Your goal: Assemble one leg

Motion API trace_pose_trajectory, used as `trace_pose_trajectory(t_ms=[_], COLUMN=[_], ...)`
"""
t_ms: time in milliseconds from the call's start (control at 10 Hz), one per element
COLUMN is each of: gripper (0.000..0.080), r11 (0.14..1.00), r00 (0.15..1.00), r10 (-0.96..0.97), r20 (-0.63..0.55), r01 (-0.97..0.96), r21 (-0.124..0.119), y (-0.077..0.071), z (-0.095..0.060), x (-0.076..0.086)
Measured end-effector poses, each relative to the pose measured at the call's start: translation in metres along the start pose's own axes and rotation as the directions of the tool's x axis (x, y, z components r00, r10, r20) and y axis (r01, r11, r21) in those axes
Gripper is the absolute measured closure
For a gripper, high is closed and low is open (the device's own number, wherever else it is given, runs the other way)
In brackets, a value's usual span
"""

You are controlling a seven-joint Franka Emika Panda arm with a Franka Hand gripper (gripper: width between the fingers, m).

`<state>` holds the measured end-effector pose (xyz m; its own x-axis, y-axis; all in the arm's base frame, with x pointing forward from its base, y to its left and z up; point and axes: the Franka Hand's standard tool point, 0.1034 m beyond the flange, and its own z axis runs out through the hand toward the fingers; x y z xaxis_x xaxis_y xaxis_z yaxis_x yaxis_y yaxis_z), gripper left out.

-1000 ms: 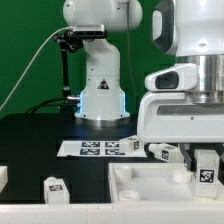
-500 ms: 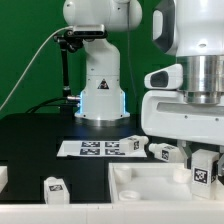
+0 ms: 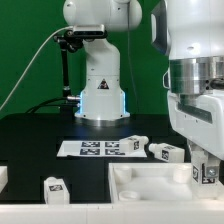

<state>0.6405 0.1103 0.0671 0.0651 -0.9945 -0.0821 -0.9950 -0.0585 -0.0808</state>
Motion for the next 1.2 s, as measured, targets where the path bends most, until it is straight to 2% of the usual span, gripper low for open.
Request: trace_pose_trajectory(t_ms=[100, 200, 300, 400, 500, 600, 700, 900, 1000, 1100, 1200], gripper=[0.0368, 0.0237, 0.0237, 0.0166, 0.0154, 0.0154, 0.0154, 0.0151, 0.0151, 0.0151, 0.0151], r11=[1.000, 0.991, 0.964, 0.919, 0.816, 0.697, 0.701, 0.588, 0.471, 0.239, 0.047], r00=[1.000, 0.991, 0.964, 0.919, 0.816, 0.698, 0.701, 0.588, 0.471, 0.238, 0.045], r10=[-0.013, -0.135, -0.267, -0.393, -0.578, -0.716, -0.713, -0.809, -0.882, -0.971, -0.999], r20=[0.000, -0.003, -0.002, -0.002, 0.002, 0.018, -0.016, -0.015, -0.022, -0.023, -0.018], r01=[0.013, 0.135, 0.267, 0.393, 0.578, 0.716, 0.713, 0.809, 0.882, 0.969, 0.996], r21=[0.000, -0.001, -0.001, 0.000, -0.010, -0.030, -0.004, -0.010, -0.026, -0.060, -0.076], y=[0.000, 0.000, 0.000, -0.001, 0.001, 0.006, 0.003, 0.005, 0.004, 0.002, -0.004], z=[0.000, 0.000, 0.000, -0.001, -0.001, 0.001, -0.001, 0.000, -0.001, -0.002, -0.003], x=[0.000, 0.000, 0.000, 0.002, 0.000, -0.006, -0.009, -0.007, -0.006, -0.004, -0.002])
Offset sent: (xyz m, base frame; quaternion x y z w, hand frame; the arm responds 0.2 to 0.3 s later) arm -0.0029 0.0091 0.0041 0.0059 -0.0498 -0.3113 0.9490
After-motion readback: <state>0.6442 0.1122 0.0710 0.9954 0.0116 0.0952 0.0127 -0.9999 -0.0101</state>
